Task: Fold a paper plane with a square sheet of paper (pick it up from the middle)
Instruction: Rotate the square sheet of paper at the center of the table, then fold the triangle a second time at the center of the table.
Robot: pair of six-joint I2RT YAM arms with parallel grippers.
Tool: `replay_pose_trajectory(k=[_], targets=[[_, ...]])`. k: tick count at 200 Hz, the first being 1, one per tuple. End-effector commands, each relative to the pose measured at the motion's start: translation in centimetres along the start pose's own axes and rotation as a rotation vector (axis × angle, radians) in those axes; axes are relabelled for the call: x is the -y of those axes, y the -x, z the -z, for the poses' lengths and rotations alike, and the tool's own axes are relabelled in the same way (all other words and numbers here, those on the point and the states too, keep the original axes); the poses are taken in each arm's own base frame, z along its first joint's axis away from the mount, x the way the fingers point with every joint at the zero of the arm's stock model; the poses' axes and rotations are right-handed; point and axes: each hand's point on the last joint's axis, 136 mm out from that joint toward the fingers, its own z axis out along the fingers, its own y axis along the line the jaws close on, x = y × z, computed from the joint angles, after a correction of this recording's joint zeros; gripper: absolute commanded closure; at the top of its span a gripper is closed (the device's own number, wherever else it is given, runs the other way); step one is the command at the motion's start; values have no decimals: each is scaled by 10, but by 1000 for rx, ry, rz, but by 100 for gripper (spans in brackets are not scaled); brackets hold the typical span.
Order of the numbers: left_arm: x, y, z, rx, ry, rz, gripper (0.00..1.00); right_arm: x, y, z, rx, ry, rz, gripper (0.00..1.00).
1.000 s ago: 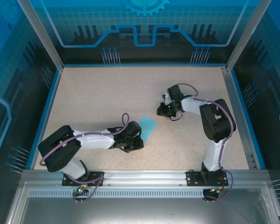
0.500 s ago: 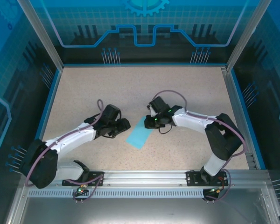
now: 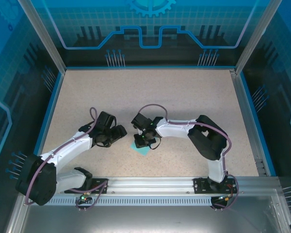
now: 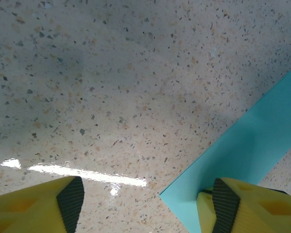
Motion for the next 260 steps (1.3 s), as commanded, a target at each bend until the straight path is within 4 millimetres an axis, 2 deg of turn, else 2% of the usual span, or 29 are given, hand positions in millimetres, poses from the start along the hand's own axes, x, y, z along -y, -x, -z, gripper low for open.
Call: replay_pose_trajectory(k=[1, 20, 34, 46, 64, 82, 97, 128, 169, 196, 228, 260], targets=[[-10, -2, 2, -3, 27, -18, 23, 23, -41, -10, -150, -83, 107, 87], [-9, -1, 3, -1, 28, -30, 20, 41, -59, -2, -201, -90, 232, 87], [-9, 0, 3, 2, 31, -33, 19, 55, -59, 11, -187, -90, 261, 87], [-9, 1, 2, 5, 32, -36, 18, 60, -48, 27, -136, -70, 256, 86], [-6, 1, 2, 4, 20, -36, 16, 54, -22, 50, -12, -3, 202, 82], [2, -1, 2, -14, -21, -44, 15, 46, 3, 69, 95, 48, 95, 70], [11, -5, 3, -36, -67, -61, 15, 58, 15, 75, 158, -3, -23, 57], [28, -18, 4, -100, -172, -84, 13, 79, 20, 63, 162, -50, -173, 54], [48, -46, 1, -199, -234, -132, 13, 89, 44, 53, 167, -91, -232, 54], [57, -66, -6, -255, -226, -143, 15, 92, 52, 41, 148, -121, -235, 54], [64, -87, -19, -322, -195, -158, 21, 103, 48, 27, 115, -161, -250, 53], [69, -98, -27, -360, -192, -158, 26, 116, 35, 13, 64, -180, -283, 54]])
